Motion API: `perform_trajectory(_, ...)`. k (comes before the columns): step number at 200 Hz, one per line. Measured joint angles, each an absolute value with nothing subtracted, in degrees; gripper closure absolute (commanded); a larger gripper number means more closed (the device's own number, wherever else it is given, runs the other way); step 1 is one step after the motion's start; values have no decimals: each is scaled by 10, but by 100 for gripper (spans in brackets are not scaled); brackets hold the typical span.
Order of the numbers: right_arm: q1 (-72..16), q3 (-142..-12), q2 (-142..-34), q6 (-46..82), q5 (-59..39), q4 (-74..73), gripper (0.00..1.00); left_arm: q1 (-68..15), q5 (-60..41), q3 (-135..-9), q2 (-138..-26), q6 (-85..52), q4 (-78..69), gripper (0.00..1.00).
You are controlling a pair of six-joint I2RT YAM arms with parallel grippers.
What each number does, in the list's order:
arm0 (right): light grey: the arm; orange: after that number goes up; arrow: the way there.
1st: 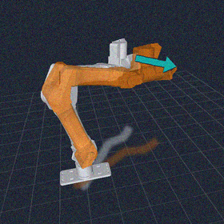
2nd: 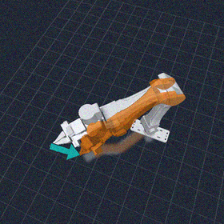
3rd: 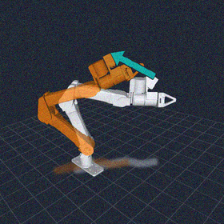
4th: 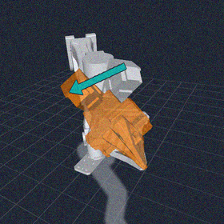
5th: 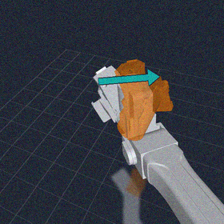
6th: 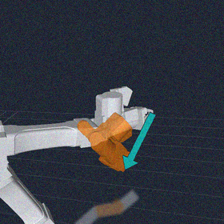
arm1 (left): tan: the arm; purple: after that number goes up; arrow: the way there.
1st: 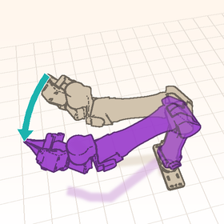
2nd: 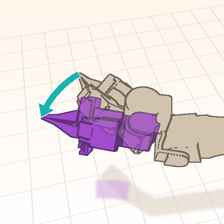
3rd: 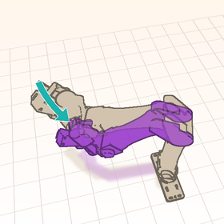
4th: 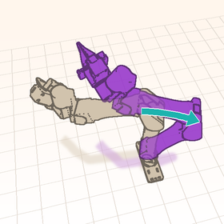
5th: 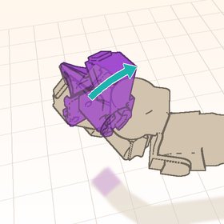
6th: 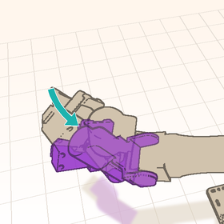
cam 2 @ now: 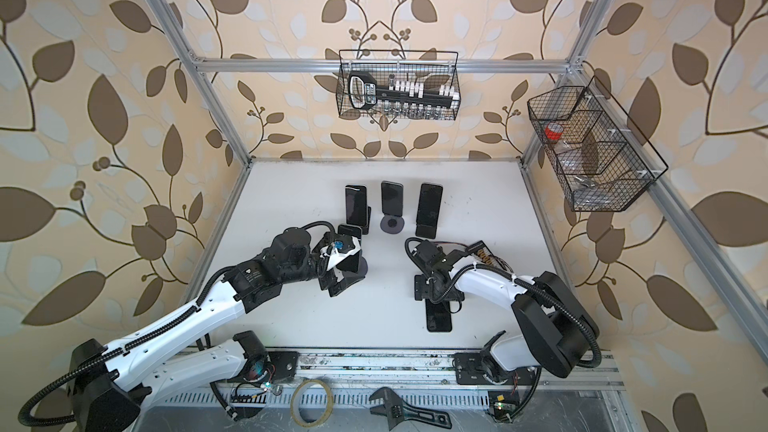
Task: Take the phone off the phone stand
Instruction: 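Open the right gripper and lift it off the flat grey-green phone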
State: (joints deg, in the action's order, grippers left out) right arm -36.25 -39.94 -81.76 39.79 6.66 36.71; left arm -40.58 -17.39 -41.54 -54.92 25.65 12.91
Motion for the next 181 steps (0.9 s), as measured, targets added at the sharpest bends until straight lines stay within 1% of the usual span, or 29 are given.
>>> perform_trajectory(67,-362,-399,-814,399,66,372,5,-406,-172,-415,-548,256,129,2)
perform_trajectory(134,-362,-402,-787,409,66,413,5,-406,-143,-415,-540,256,129,2)
perform_trajectory(181,-362,-441,-765,411,71,451,4,-406,-130,-415,-532,255,128,2)
